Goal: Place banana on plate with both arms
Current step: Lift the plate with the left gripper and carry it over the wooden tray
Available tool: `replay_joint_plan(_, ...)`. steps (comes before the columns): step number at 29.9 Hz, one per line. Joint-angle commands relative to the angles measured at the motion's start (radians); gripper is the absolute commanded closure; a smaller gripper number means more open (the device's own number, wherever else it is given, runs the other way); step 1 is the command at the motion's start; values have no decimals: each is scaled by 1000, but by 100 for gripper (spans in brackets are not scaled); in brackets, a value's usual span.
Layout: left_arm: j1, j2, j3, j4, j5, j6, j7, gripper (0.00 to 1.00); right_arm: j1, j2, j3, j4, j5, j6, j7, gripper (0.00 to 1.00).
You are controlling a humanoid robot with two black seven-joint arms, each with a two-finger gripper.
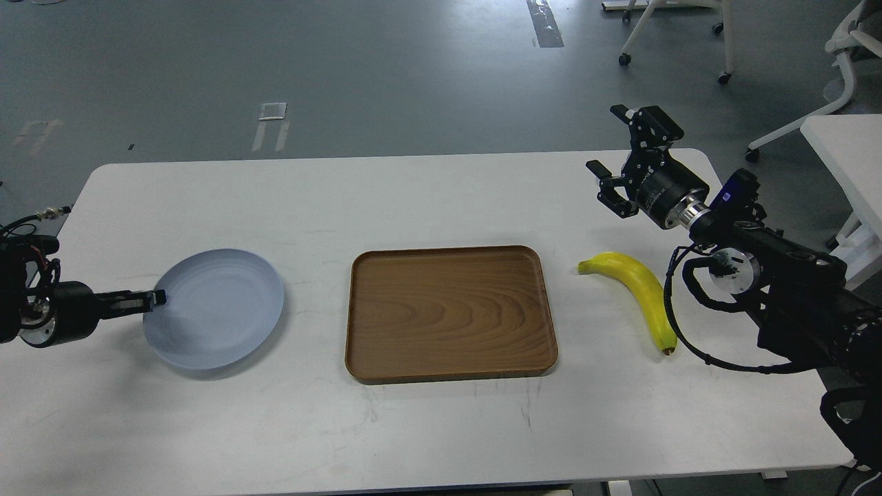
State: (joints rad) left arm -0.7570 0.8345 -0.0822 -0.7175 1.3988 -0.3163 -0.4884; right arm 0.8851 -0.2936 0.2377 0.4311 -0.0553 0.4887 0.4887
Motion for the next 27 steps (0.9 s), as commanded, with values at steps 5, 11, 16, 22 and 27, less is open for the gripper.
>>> replay_joint_plan(5,-140,21,-2,-111,-57,-98,0,100,0,-4,0,0,0,0,0,0)
replay_joint_plan(11,-271,6,-1,-229,-53,-138,0,100,6,-12,0,1,0,0,0,0)
replay_joint_plan(16,-317,-115,1,-266,-40,-139,0,100,14,-19,0,1,0,0,0,0)
replay_joint_plan(22,-318,-290,21,-220,-30,-139,0,100,26,-58,2,3,2,0,0,0)
replay_joint_plan(27,-314,-420,59,-120,-30,-136,0,100,35,-98,9,17,5,0,0,0)
